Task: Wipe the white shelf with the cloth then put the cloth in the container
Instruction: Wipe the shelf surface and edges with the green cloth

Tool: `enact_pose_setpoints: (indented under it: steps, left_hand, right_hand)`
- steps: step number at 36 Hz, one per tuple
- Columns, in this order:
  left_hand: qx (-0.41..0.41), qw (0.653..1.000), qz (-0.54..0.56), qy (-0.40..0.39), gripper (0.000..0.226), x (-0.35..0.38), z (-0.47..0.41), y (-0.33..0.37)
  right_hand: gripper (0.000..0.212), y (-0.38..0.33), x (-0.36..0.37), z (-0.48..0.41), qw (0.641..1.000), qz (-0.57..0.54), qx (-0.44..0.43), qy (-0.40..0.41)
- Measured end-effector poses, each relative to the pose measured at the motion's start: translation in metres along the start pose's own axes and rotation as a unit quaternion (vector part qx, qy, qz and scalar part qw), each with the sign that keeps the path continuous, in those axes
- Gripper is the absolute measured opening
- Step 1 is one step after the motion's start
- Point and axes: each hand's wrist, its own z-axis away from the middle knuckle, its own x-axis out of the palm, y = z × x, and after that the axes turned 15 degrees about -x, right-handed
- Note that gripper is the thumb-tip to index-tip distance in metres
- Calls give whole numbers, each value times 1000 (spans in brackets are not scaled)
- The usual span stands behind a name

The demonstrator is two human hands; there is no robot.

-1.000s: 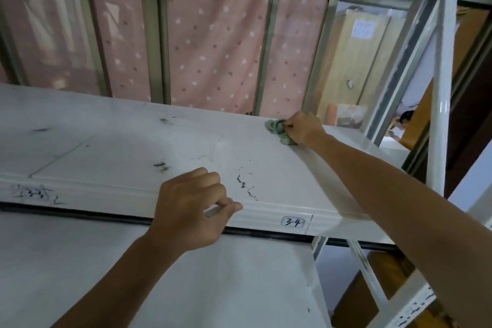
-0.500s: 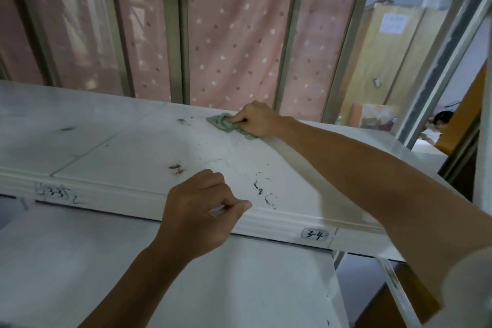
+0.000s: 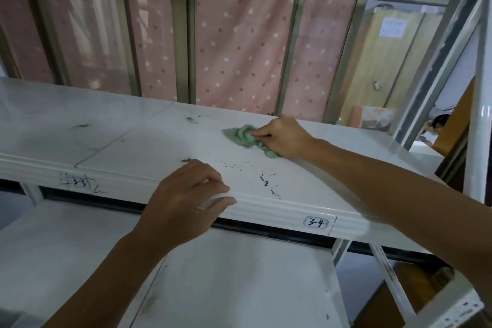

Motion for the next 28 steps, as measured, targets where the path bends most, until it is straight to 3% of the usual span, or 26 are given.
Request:
enact_pose_setpoints:
  steps: [4,8,12,20,28]
  left_hand:
    - [-5,1000,-25,12,34,-7,-1,-13]
    - [22,996,-64,51,39,-4,4,-19]
    - [23,995,-59,82,39,4,10,-22]
    - [-21,997,-18,67,40,3,6,-24]
    - [-25,998,-15,54,37,1,6,-22]
  right_hand:
    - [32,34,3,-27,986,87,111,-86]
    - [32,57,23,-67,975,71,192,-83]
    - [30,64,40,-107,971,70,211,-89]
    - [32,49,71,-184,985,1,155,-76]
    - [30,17,76,-205,990,-125,9,-62]
